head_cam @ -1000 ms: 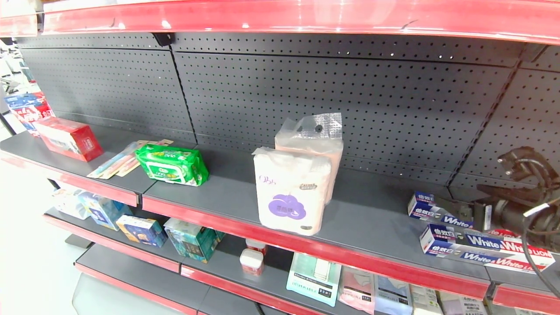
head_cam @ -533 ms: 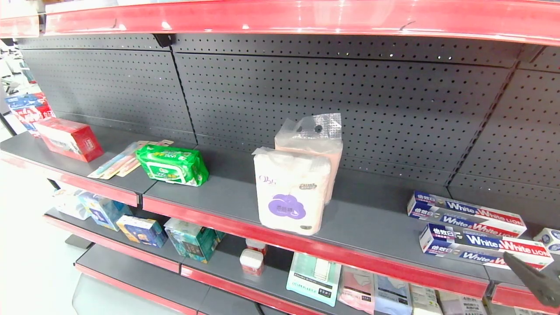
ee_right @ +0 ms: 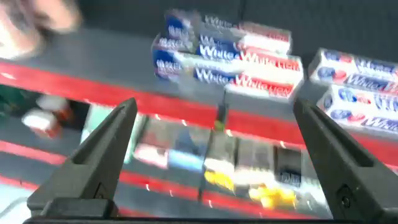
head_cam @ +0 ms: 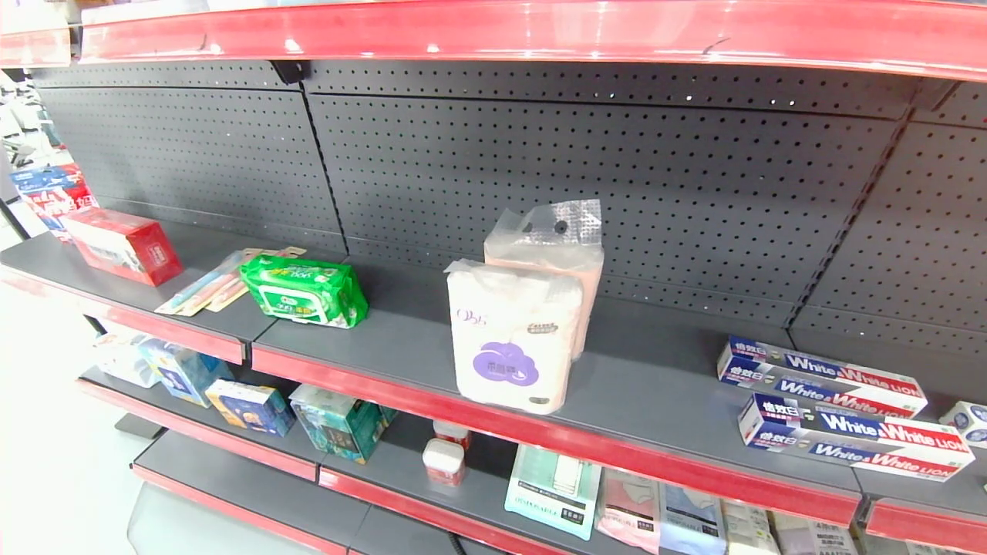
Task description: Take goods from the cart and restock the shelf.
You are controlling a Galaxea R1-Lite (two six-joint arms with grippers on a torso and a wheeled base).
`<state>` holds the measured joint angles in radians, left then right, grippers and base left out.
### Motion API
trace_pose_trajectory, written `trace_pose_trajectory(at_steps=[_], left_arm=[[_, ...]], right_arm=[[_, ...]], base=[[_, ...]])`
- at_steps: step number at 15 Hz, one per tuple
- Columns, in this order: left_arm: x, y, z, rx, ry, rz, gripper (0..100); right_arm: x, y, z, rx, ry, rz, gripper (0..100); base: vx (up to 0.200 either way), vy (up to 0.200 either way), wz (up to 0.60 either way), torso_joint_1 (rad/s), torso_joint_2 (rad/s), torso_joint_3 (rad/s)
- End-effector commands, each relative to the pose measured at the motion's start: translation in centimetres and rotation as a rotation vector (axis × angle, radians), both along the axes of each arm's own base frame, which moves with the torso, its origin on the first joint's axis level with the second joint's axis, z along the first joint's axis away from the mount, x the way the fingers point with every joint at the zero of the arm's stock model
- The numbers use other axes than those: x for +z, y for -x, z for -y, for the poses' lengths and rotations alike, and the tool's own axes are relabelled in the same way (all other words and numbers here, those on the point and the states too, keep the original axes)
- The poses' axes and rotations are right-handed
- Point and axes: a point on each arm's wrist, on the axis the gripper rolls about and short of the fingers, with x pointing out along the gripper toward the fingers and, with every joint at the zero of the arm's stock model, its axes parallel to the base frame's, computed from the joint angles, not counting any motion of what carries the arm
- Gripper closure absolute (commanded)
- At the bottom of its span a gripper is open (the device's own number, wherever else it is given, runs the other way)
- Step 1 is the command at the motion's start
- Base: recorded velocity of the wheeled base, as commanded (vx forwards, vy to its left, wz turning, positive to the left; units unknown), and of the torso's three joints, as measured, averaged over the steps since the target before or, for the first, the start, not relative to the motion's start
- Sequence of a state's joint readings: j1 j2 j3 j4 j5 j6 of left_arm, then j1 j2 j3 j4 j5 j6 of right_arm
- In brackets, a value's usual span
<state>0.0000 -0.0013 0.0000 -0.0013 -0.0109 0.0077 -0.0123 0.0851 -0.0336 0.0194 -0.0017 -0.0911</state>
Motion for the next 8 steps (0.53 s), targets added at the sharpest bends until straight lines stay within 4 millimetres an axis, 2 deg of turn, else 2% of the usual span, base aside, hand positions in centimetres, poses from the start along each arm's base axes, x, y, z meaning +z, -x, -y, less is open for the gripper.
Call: trace_pose_trajectory(at_steps=[1,4,8], left_arm=[[0.01,-0.01,0.00,0.000,0.000,-0.001,0],[0.01,-0.01,0.00,0.000,0.000,-0.001,0],[0.01,-0.01,0.00,0.000,0.000,-0.001,0]], right_arm=[[-0.16,0.70,-0.17,0.102,0.007,0.093,0],[-0.54,0.47,-0.23,0.127,-0.036,0.106,0],[-0.95,0.45,-0.03,0.037,-0.087,0.067,0]], base=[[0.000,0.000,0.00,0.000,0.00,0.000],[0.000,0.000,0.00,0.000,0.00,0.000],[0.000,0.000,0.00,0.000,0.00,0.000]])
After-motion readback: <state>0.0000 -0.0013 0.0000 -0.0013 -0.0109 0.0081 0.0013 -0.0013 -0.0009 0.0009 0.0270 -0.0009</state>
